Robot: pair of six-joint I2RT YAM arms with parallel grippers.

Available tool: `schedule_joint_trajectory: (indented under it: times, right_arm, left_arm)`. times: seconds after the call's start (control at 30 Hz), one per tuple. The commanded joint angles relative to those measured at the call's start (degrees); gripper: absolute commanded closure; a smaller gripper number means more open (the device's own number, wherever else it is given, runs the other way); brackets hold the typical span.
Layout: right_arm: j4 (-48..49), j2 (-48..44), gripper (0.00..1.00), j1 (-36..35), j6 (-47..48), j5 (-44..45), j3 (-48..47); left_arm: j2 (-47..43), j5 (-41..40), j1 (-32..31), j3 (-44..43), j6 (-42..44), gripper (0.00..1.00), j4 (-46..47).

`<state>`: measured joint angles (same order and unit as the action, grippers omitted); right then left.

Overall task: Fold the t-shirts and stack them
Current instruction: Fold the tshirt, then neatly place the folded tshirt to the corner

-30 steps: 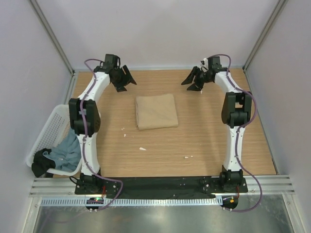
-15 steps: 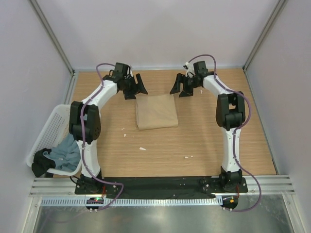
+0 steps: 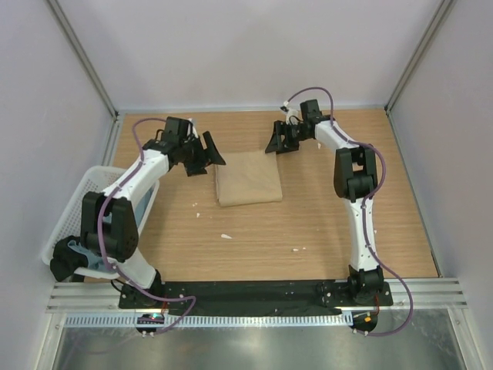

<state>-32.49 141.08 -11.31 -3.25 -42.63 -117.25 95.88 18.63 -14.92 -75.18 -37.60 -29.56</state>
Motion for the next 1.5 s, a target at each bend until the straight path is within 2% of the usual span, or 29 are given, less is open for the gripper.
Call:
schedule_joint_trajectory:
  times: [0.0, 0.13, 0.17, 0.37, 0.47, 0.53, 0.57, 0.6, 0.7, 0.73, 0.77, 0.87, 0.97, 1.0, 1.17, 1.23, 1.47]
  right_arm:
    - [0.15, 2.45, 0.3, -0.73, 0.96, -2.46, -1.66]
    - [-0.55, 3.85, 0.39, -0.99, 0.08, -4.47, -2.36]
    - [-1.08, 4.29, 0.44, -1.17, 0.26, -4.74, -2.89]
    - [-3.63, 5.61, 0.47, -2.22, 0.43, -7.02, -4.39]
    - [-2.76, 5.53, 0.58, -2.66, -0.88, -7.9, -3.34]
    - [-1.88, 5.35, 0.71, -3.01, -1.76, -6.86, -2.64]
    - [-1.7, 5.18, 0.93, -3.02, -2.46, -6.33, -2.72]
    - [-1.53, 4.74, 0.99, -3.02, -3.51, -5.63, -2.72]
    - [-3.45, 1.59, 0.98, -2.93, -3.79, 2.79, -2.81]
    - [-7.02, 0.79, 0.99, -2.84, -3.26, 6.12, -3.76]
    - [-9.84, 0.0, 0.99, -2.75, -2.82, 15.47, -4.99]
    - [-20.04, -2.64, 0.99, -1.01, -1.85, 26.5, -9.12]
    - [-25.42, -4.05, 0.99, 1.81, 0.33, 31.71, -10.37]
    - [-25.78, -4.75, 0.99, 2.34, 1.56, 35.74, -9.84]
    - [-25.25, -7.31, 0.99, 4.63, 14.37, 40.68, -7.02]
    - [-25.08, -6.7, 0.99, 6.03, 16.86, 47.33, -9.12]
    - [-17.71, -2.65, 0.99, 9.64, 32.33, 58.6, -13.79]
  left_arm:
    - [-4.46, 1.93, 0.15, 1.7, -1.24, 0.23, 2.06]
    - [-6.84, 3.25, 0.24, 1.79, -1.42, 0.23, 1.08]
    - [-7.19, 3.6, 0.24, 1.7, -1.77, 0.23, 1.0]
    - [-8.43, 6.06, 0.41, 1.26, -3.35, 0.23, 1.44]
    - [-8.86, 6.94, 0.59, 1.7, -4.32, 0.23, 1.79]
    - [-9.3, 7.55, 0.77, 2.22, -4.76, 0.23, 1.88]
    - [-9.83, 7.65, 0.85, 2.49, -4.85, 0.23, 1.88]
    - [-10.35, 7.73, 0.94, 2.67, -4.93, 0.23, 1.96]
    - [-12.46, 8.35, 1.03, 4.42, -5.02, 0.24, 2.84]
    - [-13.08, 9.05, 1.12, 5.82, -5.37, 0.24, 3.1]
    - [-13.87, 9.57, 1.12, 6.61, -5.72, 0.24, 3.37]
    - [-17.29, 11.94, 1.03, 11.53, -7.65, 0.25, 6.17]
    - [-20.37, 13.35, 1.03, 15.14, -7.4, 0.27, 7.5]
    - [-21.33, 13.71, 1.03, 15.76, -7.22, 0.27, 7.24]
    - [-27.05, 14.76, 1.03, 20.5, -6.34, 0.28, 7.33]
    - [-26.36, 15.9, 1.03, 21.64, -6.08, 0.29, 7.41]
    - [-21.27, 15.74, 0.42, 21.31, -2.74, 0.32, 6.63]
